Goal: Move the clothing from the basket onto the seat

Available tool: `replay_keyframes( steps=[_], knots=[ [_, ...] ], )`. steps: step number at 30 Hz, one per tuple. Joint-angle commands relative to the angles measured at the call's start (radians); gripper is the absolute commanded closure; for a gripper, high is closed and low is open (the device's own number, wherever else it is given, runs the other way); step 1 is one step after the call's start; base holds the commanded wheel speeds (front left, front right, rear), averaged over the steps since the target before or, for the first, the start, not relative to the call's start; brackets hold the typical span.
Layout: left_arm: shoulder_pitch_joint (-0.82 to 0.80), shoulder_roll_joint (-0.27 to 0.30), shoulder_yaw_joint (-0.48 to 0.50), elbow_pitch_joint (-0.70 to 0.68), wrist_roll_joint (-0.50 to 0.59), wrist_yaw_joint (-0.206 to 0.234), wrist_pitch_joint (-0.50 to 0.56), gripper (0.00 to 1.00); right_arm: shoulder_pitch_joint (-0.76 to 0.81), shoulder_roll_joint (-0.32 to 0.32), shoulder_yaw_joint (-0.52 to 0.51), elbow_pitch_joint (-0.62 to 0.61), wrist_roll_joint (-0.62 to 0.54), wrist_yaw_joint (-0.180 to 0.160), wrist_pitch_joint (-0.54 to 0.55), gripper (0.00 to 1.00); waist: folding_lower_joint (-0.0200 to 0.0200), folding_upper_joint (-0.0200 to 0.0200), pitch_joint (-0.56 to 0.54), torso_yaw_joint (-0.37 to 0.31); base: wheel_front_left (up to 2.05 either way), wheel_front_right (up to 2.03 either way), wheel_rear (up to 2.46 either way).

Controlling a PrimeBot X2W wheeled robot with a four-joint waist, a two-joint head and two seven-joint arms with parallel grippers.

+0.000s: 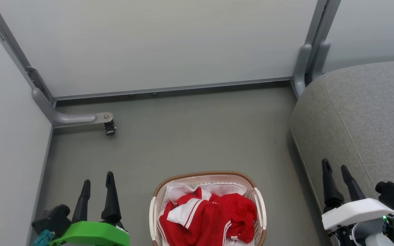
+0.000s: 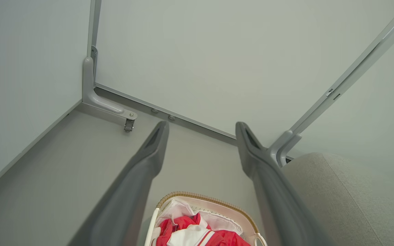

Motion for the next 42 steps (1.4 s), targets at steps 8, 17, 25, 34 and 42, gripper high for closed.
replay_keyframes(
  steps=[8, 17, 25, 34, 42],
  knots=[
    [0.018, 0.007, -0.011, 0.004, 0.085, 0.015, -0.027, 0.00, 0.004, -0.007, 0.021, -0.005, -0.119, 0.000, -0.027, 0.00, 0.0000, 0.0000, 0.000, 0.003, 0.00, 0.00, 0.00],
    [0.020, 0.008, -0.028, 0.029, 0.160, 0.024, -0.048, 0.00, 0.009, -0.008, 0.047, -0.002, -0.230, 0.000, -0.048, 0.00, 0.0000, 0.0000, 0.000, 0.007, 0.00, 0.00, 0.00],
    [0.025, 0.008, -0.045, 0.047, 0.223, 0.027, -0.066, 0.00, 0.013, -0.009, 0.060, 0.013, -0.305, 0.000, -0.066, 0.00, 0.0000, 0.0000, -0.001, 0.011, 0.00, 0.00, 0.00],
    [0.024, 0.009, -0.061, 0.065, 0.280, 0.032, -0.084, 0.00, 0.012, -0.010, 0.068, 0.031, -0.370, 0.000, -0.084, 0.00, 0.0000, 0.0000, -0.001, 0.014, 0.00, 0.00, 0.00],
    [0.026, 0.009, -0.073, 0.076, 0.323, 0.037, -0.098, 0.00, 0.013, -0.011, 0.072, 0.041, -0.429, 0.000, -0.098, 0.00, 0.0000, 0.0000, 0.000, 0.016, 0.00, 0.00, 0.00]
  ],
)
